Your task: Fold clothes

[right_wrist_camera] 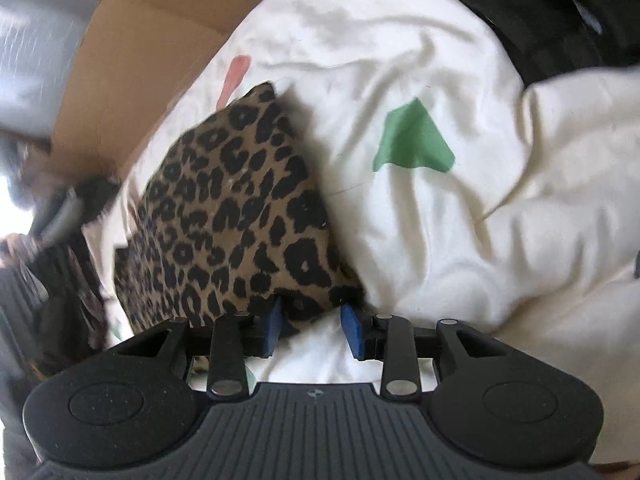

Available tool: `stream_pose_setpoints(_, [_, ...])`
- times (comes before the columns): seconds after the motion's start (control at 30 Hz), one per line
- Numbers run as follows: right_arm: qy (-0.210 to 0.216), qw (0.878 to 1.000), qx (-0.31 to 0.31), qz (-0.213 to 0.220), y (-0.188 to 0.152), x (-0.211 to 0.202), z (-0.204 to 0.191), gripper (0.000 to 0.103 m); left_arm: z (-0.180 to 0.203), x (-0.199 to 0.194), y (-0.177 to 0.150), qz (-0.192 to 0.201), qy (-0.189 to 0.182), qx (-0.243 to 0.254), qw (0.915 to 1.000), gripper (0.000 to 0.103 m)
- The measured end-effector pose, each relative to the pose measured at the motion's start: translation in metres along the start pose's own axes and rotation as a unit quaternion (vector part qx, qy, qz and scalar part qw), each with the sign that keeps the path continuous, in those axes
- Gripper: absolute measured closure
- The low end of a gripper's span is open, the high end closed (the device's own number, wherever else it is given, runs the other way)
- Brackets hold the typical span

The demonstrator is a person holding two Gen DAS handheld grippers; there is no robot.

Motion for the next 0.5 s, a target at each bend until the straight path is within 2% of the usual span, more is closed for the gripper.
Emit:
stream_pose_setpoints(0.1, [0.015, 1.0, 0.019, -0.003, 0.0, -0.001, 0.005, 0.078, 0.0, -0.002, -0.002, 0.0, 0.0, 0.001, 1.0, 0.062])
stream_pose_setpoints(0.17, [0.021, 1.0, 0.017, -0.001, -0.001, -0.005, 0.006, 0.081, -0.001, -0.004, -0.004, -0.001, -0.001, -0.001, 1.0, 0.062])
stream_pose_setpoints(0.27, [0.031, 0.999, 0.019, -0.003, -0.001, -0.008, 0.008, 0.081, -0.001, -0.006, -0.006, -0.001, -0.006, -0.004, 1.0, 0.062])
stream_pose_setpoints(0.4, [0.043, 0.998, 0.037, -0.007, 0.002, -0.003, 0.012, 0.073, -0.002, -0.006, -0.006, -0.001, -0.008, -0.005, 1.0, 0.062])
stream_pose_setpoints(0.5, [0.053, 0.998, 0.045, -0.012, 0.004, 0.004, 0.012, 0.071, -0.001, -0.006, -0.006, -0.001, -0.012, -0.004, 0.9999, 0.062])
Point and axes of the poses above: each gripper's, at about its wrist camera, not at the fingertips, and x roughly the way its jaws point, z to its right, y to its top, the point moved 4 cm from there along x, roughly the way its jaws point, and after that the axes turned 11 degrees about -y, right-handed, at the moved point
